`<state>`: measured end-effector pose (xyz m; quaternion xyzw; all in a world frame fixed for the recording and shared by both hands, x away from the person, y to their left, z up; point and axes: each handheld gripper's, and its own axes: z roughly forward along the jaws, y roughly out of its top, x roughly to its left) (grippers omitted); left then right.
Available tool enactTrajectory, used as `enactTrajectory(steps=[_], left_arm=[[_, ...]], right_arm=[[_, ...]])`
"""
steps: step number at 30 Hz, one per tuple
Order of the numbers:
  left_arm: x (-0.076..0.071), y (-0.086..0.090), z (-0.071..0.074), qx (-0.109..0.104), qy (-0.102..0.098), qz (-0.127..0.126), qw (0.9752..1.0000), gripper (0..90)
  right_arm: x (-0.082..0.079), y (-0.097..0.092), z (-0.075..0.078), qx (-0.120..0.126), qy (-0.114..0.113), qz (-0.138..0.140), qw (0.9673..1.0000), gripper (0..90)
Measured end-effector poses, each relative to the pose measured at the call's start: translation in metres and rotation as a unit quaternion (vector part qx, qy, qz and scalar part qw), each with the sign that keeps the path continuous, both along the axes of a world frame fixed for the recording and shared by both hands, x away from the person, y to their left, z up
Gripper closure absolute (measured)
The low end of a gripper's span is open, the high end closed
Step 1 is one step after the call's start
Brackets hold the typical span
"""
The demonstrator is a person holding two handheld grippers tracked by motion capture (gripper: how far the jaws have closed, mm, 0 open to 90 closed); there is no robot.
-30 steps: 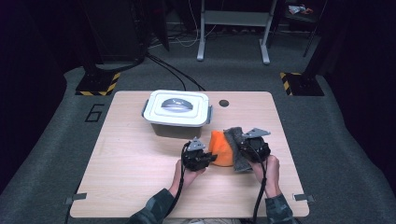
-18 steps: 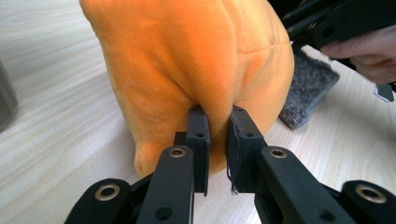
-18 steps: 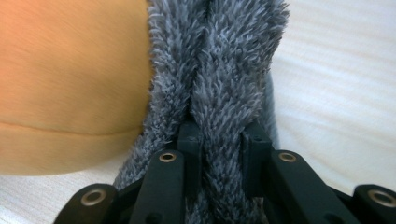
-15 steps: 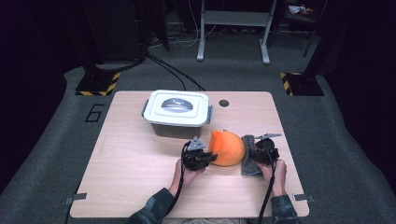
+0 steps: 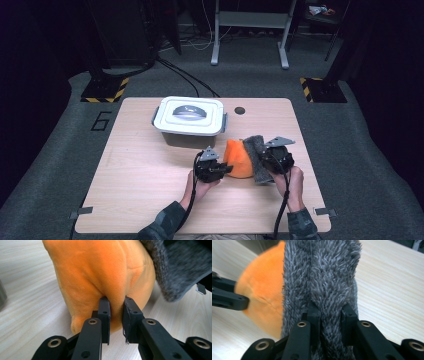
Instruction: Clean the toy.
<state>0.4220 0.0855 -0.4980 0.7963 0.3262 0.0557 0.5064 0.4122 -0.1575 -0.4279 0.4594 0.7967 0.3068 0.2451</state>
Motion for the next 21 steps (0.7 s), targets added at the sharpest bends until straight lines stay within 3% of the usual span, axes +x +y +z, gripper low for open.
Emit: enactTrajectory(steps=[6,10,11,14,15,19,21], left_arm=[[-0.001,0.002,0.002,-0.007,-0.01,-0.004,0.9999,70.5],[-0.002,0.004,0.006,-0.005,-0.024,-0.003,0.9997,57.6],[-0.004,0.003,0.007,0.008,-0.036,0.002,0.9993,49.2],[-0.006,0.0,0.006,0.04,-0.052,0.003,0.9979,43.2],[-0.006,0.0,0.006,0.04,-0.052,0.003,0.9979,41.1],[-0.007,-0.004,0.0,0.061,-0.056,0.0,0.9966,40.7],[-0.008,-0.007,-0.002,0.068,-0.057,0.002,0.996,46.1]], right_arm=[[0.005,0.0,-0.009,0.0,0.003,-0.005,1.0,74.6],[0.005,-0.004,-0.012,0.003,0.004,-0.006,1.0,74.6],[0.006,-0.005,-0.012,0.004,0.004,-0.008,1.0,74.6],[0.007,-0.005,-0.013,0.007,0.002,-0.009,0.9999,74.6],[0.007,-0.005,-0.013,0.007,0.002,-0.009,0.9999,74.6],[0.007,-0.006,-0.013,0.011,0.005,-0.008,0.9999,74.5],[0.008,-0.008,-0.014,0.011,0.004,-0.006,0.9999,74.5]])
